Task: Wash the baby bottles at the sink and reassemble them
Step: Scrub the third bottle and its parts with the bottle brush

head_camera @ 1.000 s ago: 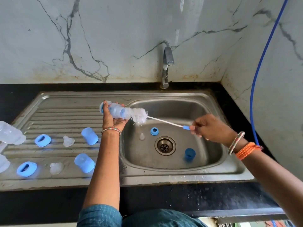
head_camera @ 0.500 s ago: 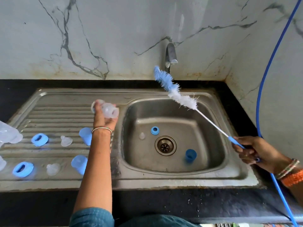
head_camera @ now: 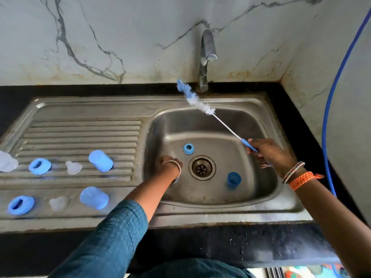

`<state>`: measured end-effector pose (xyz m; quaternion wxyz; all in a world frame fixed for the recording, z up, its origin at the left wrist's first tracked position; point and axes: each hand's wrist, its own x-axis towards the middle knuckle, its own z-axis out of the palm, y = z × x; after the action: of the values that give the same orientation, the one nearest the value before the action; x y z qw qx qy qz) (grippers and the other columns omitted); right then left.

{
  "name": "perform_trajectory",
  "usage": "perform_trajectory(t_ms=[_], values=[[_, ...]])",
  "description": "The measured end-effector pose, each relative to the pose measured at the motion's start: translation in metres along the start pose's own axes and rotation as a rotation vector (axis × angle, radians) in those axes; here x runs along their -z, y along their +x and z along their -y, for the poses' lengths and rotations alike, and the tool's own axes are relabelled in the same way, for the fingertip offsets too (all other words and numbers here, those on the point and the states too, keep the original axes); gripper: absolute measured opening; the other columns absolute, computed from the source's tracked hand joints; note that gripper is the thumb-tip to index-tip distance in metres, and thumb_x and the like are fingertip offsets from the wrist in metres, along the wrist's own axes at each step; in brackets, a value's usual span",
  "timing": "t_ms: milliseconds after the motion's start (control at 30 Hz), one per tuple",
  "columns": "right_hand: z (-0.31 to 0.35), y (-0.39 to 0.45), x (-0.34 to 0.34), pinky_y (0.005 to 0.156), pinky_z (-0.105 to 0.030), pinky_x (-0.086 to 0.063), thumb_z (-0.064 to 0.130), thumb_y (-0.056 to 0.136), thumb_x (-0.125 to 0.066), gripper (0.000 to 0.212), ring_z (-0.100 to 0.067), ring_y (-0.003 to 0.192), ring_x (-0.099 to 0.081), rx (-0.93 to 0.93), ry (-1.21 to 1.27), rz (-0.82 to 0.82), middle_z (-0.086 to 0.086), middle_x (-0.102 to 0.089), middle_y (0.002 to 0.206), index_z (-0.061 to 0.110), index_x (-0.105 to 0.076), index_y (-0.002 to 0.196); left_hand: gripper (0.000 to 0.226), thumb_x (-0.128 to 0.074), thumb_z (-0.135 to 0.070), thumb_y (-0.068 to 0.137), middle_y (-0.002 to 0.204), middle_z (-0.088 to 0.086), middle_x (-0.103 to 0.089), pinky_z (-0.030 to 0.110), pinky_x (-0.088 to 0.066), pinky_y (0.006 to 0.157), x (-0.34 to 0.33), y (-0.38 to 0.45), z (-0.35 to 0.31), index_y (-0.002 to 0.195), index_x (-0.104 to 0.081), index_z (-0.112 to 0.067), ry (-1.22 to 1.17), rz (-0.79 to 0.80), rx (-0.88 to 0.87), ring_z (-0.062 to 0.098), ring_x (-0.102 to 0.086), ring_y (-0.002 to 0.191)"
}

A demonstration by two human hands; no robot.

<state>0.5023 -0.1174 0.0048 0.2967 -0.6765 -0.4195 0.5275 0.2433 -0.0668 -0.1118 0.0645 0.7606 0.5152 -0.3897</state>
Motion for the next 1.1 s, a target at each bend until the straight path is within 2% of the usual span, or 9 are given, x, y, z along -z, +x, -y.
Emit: perform_trajectory(t_ms=[133, 333, 433, 533, 633, 800, 1000, 1067, 1100], values=[[0.000, 0.010, -0.001, 0.035, -0.014, -0.023, 0.032, 0.098, -0.044, 0.043, -0.004, 0.030, -0.026, 0.031, -0.074, -0.027, 0.010, -0.033, 0.036, 0.009, -0.059, 0.066, 0.057, -0.071, -0.033, 0.077, 0.130, 0.003, -0.055, 0.041, -0.046, 0.068, 0.003, 0.005, -0.008, 0.128, -0.052, -0.018, 0.136, 0.052, -0.006, 0.029, -0.058, 0.112], [0.005, 0.027, -0.002, 0.038, -0.017, -0.027, 0.028, 0.097, -0.047, 0.042, -0.006, 0.036, -0.032, 0.173, -0.198, -0.102, 0.008, -0.038, 0.038, 0.010, -0.066, 0.065, 0.075, -0.055, -0.063, 0.082, 0.136, 0.007, -0.049, 0.044, -0.042, 0.098, 0.032, 0.028, 0.002, 0.138, -0.039, -0.016, -0.144, 0.032, -0.008, 0.029, -0.050, 0.123], [0.008, 0.040, -0.003, 0.043, -0.021, -0.030, 0.030, 0.097, -0.048, 0.043, -0.010, 0.041, -0.037, 0.269, -0.261, -0.158, 0.005, -0.041, 0.043, 0.010, -0.068, 0.065, 0.077, -0.070, -0.042, 0.080, 0.141, 0.011, -0.041, 0.040, -0.040, 0.102, 0.040, 0.052, 0.017, 0.143, -0.031, -0.017, -0.354, -0.133, -0.113, 0.031, -0.045, 0.126], [0.011, 0.052, -0.002, 0.040, -0.013, -0.027, 0.031, 0.096, -0.051, 0.042, -0.004, 0.034, -0.036, 0.327, -0.286, -0.198, 0.009, -0.041, 0.036, 0.016, -0.066, 0.060, 0.075, -0.069, -0.022, 0.084, 0.144, 0.011, -0.032, 0.039, -0.038, 0.104, 0.040, 0.082, 0.020, 0.147, -0.027, -0.020, -0.478, -0.293, -0.204, 0.031, -0.038, 0.129], [0.015, 0.067, -0.002, 0.043, -0.013, -0.029, 0.038, 0.092, -0.057, 0.038, -0.003, 0.037, -0.040, 0.345, -0.318, -0.214, 0.010, -0.045, 0.039, 0.018, -0.068, 0.061, 0.065, -0.061, -0.012, 0.088, 0.145, 0.012, -0.033, 0.042, -0.039, 0.104, 0.037, 0.108, 0.014, 0.145, -0.032, -0.021, -0.419, -0.281, -0.217, 0.031, -0.038, 0.130], [0.020, 0.076, -0.006, 0.044, -0.011, -0.030, 0.037, 0.090, -0.061, 0.033, -0.001, 0.037, -0.042, 0.380, -0.355, -0.158, 0.013, -0.044, 0.037, 0.014, -0.072, 0.069, 0.033, -0.057, -0.006, 0.085, 0.125, 0.016, -0.052, 0.038, -0.044, 0.096, 0.032, 0.124, 0.013, 0.118, -0.056, -0.010, -0.378, -0.269, -0.207, 0.034, -0.053, 0.116], [0.020, 0.069, -0.019, 0.044, -0.013, -0.029, 0.040, 0.090, -0.061, 0.031, -0.001, 0.038, -0.040, 0.370, -0.372, -0.150, 0.011, -0.046, 0.039, 0.024, -0.068, 0.064, 0.045, -0.061, -0.009, 0.086, 0.129, 0.016, -0.044, 0.041, -0.044, 0.097, 0.014, 0.116, 0.013, 0.129, -0.048, -0.011, -0.379, -0.228, -0.188, 0.036, -0.051, 0.117], [0.020, 0.062, -0.019, 0.043, -0.011, -0.030, 0.040, 0.089, -0.061, 0.033, 0.000, 0.038, -0.040, 0.396, -0.380, -0.170, 0.012, -0.046, 0.039, 0.024, -0.066, 0.061, 0.040, -0.060, -0.008, 0.086, 0.126, 0.019, -0.052, 0.038, -0.044, 0.097, 0.017, 0.110, 0.015, 0.125, -0.054, -0.007, -0.621, -0.324, -0.164, 0.035, -0.053, 0.114], [0.020, 0.058, -0.018, 0.045, -0.013, -0.032, 0.040, 0.089, -0.061, 0.033, 0.000, 0.040, -0.042, 0.409, -0.407, -0.182, 0.011, -0.048, 0.040, 0.022, -0.066, 0.062, 0.037, -0.062, -0.007, 0.085, 0.121, 0.021, -0.057, 0.036, -0.046, 0.094, 0.024, 0.105, 0.016, 0.122, -0.057, -0.004, -0.881, -0.379, -0.129, 0.034, -0.057, 0.110]])
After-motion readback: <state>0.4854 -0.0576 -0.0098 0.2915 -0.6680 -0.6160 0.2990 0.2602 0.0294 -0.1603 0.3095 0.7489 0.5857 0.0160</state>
